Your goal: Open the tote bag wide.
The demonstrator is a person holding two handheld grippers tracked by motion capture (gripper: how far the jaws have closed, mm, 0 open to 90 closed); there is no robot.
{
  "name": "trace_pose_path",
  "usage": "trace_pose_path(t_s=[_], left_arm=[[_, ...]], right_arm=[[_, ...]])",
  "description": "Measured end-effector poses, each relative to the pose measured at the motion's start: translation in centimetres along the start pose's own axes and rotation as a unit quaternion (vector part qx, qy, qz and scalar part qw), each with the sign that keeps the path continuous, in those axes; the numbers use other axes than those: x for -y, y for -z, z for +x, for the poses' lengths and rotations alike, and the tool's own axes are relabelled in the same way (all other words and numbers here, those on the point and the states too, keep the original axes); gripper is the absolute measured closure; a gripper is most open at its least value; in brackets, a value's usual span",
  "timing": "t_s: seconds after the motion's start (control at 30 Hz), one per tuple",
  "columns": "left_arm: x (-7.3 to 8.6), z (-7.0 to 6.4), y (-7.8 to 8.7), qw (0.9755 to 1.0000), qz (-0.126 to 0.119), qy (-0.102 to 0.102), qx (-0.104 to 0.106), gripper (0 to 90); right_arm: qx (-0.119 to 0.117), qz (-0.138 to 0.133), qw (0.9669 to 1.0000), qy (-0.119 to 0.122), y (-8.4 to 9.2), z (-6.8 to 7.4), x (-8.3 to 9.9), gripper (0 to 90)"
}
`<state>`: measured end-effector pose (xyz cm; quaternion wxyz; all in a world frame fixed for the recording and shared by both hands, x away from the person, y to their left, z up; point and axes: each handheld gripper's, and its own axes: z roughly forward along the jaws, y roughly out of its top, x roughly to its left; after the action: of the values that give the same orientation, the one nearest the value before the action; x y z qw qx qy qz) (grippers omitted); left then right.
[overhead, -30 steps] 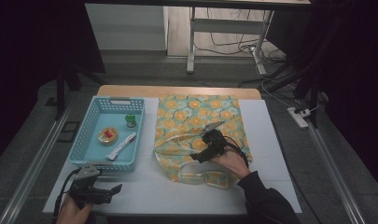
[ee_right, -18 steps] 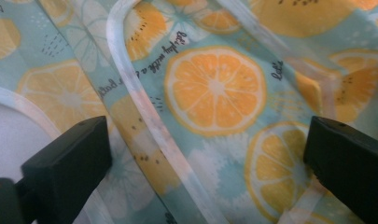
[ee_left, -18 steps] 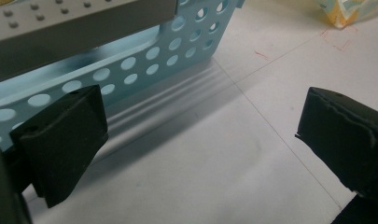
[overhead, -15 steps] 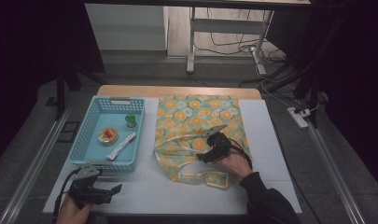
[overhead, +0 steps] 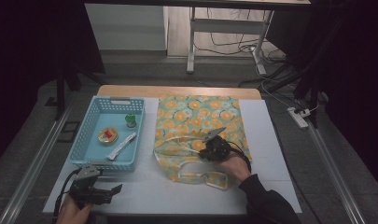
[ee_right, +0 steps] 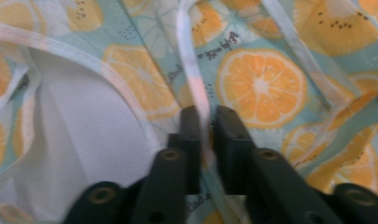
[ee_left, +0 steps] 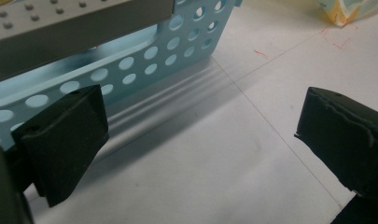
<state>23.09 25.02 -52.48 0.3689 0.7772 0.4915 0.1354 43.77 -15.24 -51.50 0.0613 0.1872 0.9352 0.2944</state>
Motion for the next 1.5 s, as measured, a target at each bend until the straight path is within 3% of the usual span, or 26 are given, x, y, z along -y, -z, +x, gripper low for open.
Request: trace_pose_path(t_s=[0.2, 0.7, 1.5], left_arm=[[0.0, 0.0, 0.0, 1.0, 0.0, 0.0, 0.001, 2.3], [0.0, 0.0, -0.1, 1.0, 0.002, 0.001, 0.0, 2.5], [0.0, 0.1, -0.1, 1.0, 0.006, 0.005, -0.006, 2.6]], right_arm=[[-0.015, -0.01, 0.9996, -0.02, 0.3, -0.6, 0.0, 90.0], [-0.022, -0.066, 0.9972, -0.027, 2.5, -0.8, -1.4, 90.0], [-0.035, -0.077, 0.9956, -0.039, 5.3, -1.4, -5.8, 90.0]])
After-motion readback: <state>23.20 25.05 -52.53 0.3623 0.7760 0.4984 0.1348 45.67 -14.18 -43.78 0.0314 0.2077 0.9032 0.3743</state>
